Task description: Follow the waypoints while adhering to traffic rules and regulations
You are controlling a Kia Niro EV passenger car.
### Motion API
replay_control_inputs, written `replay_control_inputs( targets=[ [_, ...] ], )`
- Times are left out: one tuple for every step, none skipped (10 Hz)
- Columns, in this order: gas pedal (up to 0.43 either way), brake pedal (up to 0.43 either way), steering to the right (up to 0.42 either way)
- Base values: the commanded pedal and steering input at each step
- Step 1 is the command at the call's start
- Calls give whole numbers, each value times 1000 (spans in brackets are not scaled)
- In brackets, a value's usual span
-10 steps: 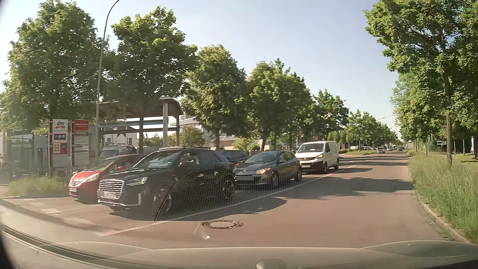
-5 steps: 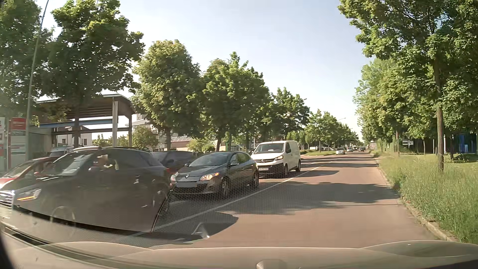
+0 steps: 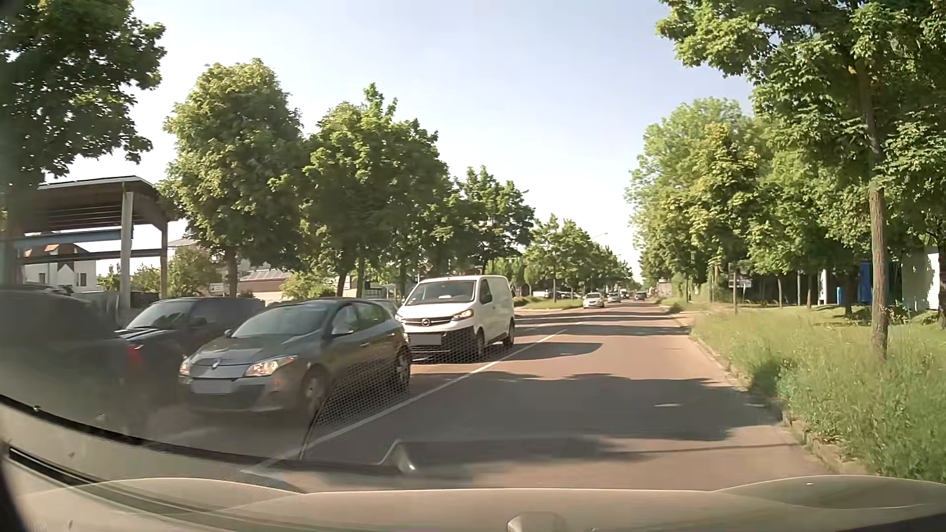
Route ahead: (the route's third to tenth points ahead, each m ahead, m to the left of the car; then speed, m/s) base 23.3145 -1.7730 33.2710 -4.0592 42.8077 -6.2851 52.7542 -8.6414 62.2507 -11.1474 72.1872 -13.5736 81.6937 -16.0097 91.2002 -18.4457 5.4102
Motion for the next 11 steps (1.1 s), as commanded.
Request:
replay_control_inputs(
  targets=[
    [189, 0, 186],
    [209, 0, 159],
    [240, 0, 134],
    [240, 0, 124],
    [240, 0, 105],
    [248, 0, 81],
    [248, 0, 73],
    [248, 0, 73],
    [248, 0, 73],
    [248, 0, 73],
    [248, 0, 73]
  ],
)
